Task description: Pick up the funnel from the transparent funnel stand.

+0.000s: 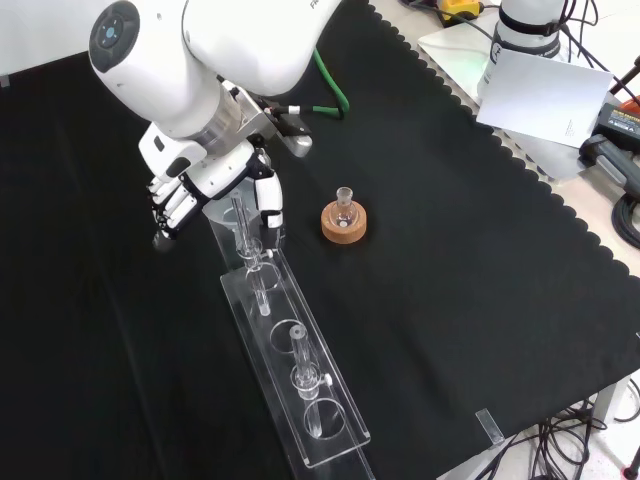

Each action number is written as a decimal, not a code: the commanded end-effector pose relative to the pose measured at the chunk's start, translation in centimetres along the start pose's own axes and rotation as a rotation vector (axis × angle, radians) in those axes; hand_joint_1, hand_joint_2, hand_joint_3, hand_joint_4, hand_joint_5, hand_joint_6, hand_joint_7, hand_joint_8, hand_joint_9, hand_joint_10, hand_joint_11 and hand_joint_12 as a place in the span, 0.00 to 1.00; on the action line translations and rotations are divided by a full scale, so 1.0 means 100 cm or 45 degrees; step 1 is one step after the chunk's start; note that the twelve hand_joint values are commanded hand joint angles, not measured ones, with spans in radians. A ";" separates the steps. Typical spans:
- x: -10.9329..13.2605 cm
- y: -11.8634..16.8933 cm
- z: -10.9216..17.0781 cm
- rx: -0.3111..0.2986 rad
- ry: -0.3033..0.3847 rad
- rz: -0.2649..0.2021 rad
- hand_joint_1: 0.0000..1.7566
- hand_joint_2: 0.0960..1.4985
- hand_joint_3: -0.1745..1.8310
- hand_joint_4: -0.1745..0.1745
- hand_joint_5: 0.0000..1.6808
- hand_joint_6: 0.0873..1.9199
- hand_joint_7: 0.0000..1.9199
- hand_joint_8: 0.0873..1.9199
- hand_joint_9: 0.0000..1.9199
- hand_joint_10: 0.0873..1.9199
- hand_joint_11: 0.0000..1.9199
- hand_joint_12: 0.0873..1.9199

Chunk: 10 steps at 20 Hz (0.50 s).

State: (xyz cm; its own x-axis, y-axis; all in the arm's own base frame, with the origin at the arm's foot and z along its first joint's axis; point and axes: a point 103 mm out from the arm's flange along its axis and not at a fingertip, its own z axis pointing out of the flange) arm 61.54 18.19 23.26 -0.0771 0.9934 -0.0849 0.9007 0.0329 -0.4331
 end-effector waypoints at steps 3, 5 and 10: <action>-0.034 -0.038 -0.001 0.030 -0.039 0.046 0.35 0.40 0.09 0.39 0.12 0.00 0.14 0.29 0.04 0.46 0.00 0.78; -0.042 -0.044 -0.003 0.031 -0.042 0.056 0.35 0.40 0.09 0.39 0.12 0.00 0.14 0.29 0.05 0.46 0.00 0.78; -0.077 -0.072 -0.009 -0.003 -0.031 0.050 0.34 0.41 0.09 0.39 0.12 0.00 0.13 0.28 0.05 0.46 0.00 0.78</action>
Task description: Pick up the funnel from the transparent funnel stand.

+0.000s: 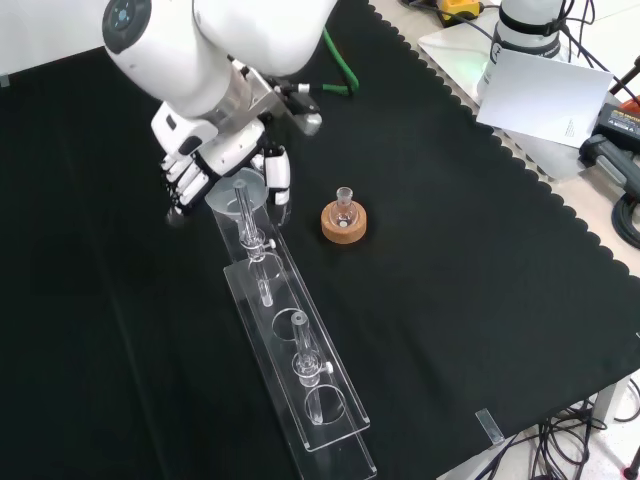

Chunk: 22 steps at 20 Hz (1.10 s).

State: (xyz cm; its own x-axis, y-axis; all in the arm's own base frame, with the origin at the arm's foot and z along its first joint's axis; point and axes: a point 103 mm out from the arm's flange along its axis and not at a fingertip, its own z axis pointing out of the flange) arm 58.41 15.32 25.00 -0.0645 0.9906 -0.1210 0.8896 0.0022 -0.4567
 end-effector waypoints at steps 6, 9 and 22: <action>-0.069 -0.048 -0.005 -0.023 -0.009 0.031 0.34 0.41 0.09 0.39 0.11 0.00 0.13 0.28 0.05 0.45 0.00 0.79; -0.074 -0.053 -0.006 -0.020 -0.015 0.027 0.34 0.41 0.09 0.39 0.11 0.00 0.13 0.28 0.05 0.45 0.00 0.79; -0.090 -0.062 -0.003 -0.036 -0.001 -0.006 0.34 0.41 0.09 0.39 0.11 0.00 0.13 0.28 0.06 0.45 0.00 0.79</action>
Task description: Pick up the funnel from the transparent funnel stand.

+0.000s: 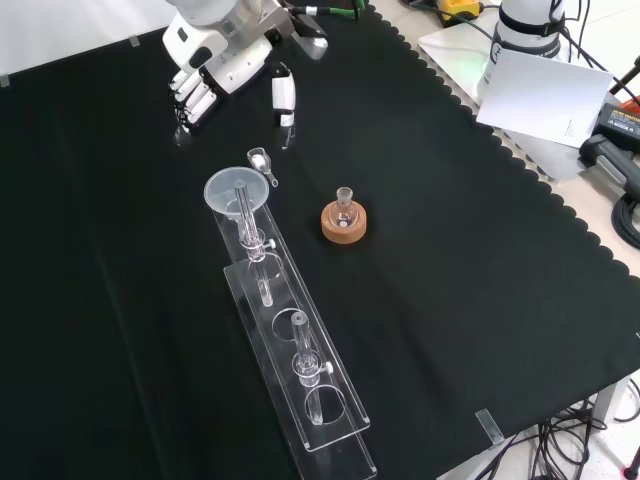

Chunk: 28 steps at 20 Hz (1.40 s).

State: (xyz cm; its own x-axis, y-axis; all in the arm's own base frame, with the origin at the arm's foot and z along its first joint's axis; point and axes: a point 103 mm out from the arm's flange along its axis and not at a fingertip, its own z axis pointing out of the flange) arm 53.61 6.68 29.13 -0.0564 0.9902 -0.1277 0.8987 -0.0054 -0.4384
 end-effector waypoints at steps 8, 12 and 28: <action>0.022 0.015 0.000 -0.011 -0.023 -0.061 0.34 0.41 0.09 0.38 0.10 0.00 0.13 0.28 0.06 0.45 0.00 0.79; 0.037 0.026 -0.001 -0.008 -0.030 -0.058 0.34 0.41 0.09 0.37 0.10 0.00 0.13 0.28 0.06 0.45 0.00 0.79; 0.077 0.052 0.003 -0.017 -0.061 -0.067 0.34 0.41 0.10 0.37 0.09 0.00 0.13 0.28 0.07 0.45 0.00 0.79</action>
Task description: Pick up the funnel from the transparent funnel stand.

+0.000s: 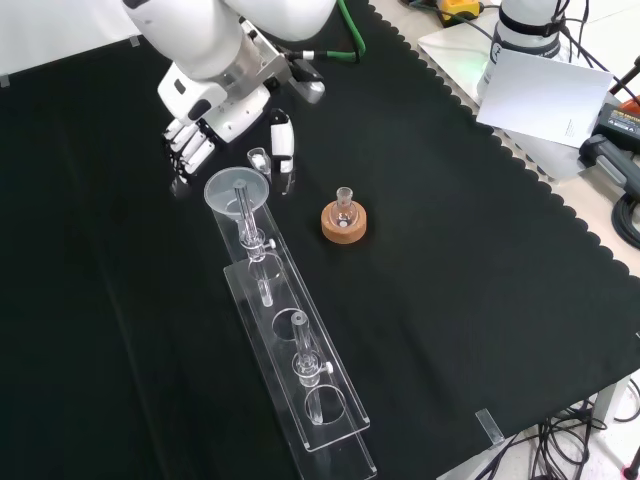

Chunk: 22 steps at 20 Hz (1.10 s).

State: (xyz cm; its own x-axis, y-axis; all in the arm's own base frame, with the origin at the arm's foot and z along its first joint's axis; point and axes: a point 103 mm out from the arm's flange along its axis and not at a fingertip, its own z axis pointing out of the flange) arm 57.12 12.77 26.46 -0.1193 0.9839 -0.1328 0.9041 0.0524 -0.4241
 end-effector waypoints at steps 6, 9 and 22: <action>0.021 0.017 0.004 0.026 -0.034 0.012 0.34 0.41 0.10 0.38 0.11 0.00 0.14 0.29 0.07 0.45 0.00 0.80; 0.019 0.017 0.003 0.028 -0.040 0.027 0.34 0.41 0.10 0.40 0.14 0.00 0.16 0.29 0.08 0.44 0.00 0.80; 0.005 0.007 0.003 0.011 -0.024 0.063 0.36 0.44 0.11 0.40 0.32 0.00 0.36 0.27 0.21 0.38 0.00 0.85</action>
State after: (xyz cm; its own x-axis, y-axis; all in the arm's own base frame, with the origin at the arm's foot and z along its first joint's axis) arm 57.67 13.71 25.57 -0.0971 0.9800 -0.1738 0.9024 0.0131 -0.4306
